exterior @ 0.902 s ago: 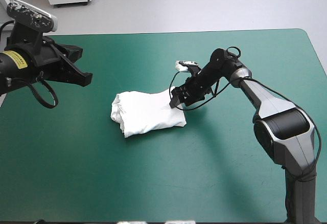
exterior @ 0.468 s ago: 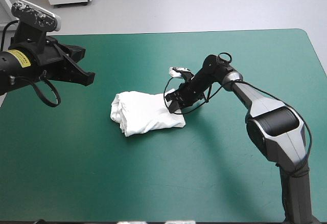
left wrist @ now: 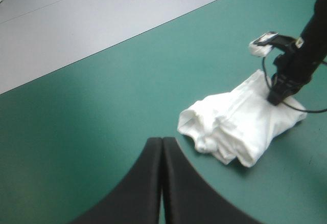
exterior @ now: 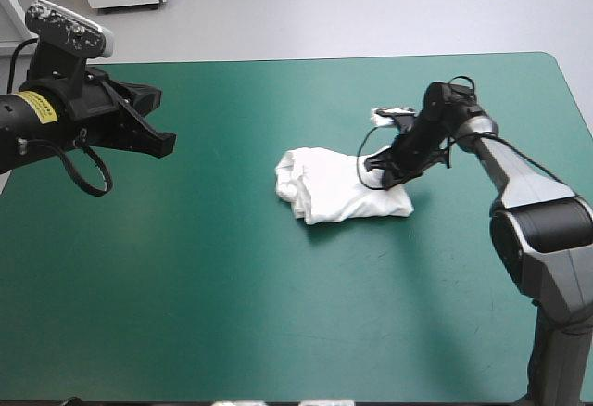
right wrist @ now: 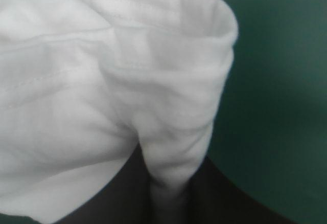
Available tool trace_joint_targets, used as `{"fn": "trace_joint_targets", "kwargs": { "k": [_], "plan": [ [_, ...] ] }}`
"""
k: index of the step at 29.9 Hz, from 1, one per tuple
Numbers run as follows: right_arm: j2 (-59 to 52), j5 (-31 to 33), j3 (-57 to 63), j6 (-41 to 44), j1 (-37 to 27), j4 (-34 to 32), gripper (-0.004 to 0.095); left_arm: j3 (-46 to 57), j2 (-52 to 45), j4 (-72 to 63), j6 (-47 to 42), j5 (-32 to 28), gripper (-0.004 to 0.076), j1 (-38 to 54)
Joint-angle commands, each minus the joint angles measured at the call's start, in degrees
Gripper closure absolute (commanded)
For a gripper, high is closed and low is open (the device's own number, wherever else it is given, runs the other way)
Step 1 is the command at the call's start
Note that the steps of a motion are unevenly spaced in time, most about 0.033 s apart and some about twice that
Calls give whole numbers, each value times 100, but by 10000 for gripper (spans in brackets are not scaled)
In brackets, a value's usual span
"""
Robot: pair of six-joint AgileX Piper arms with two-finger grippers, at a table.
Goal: Fold the cloth
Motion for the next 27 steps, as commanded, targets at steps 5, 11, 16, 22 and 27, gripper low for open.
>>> {"fn": "trace_joint_targets", "kwargs": {
  "k": [5,11,16,22,27],
  "plan": [
    [-1403,-218,1066,99,-1439,-814,911,-113,-138,-77,-37,214,734,18],
    [-2061,-498,1808,99,-2672,-924,911,-113,-138,-77,-14,214,734,18],
    [-2393,-676,2329,73,-3449,-985,911,-113,-138,-77,15,214,734,18],
    [-2638,-848,2803,84,-3794,-1364,912,-113,-138,-91,22,214,734,18],
    [-2825,-931,2861,230,-3794,-1250,910,-113,-138,-117,22,214,734,8]
  ]
}}
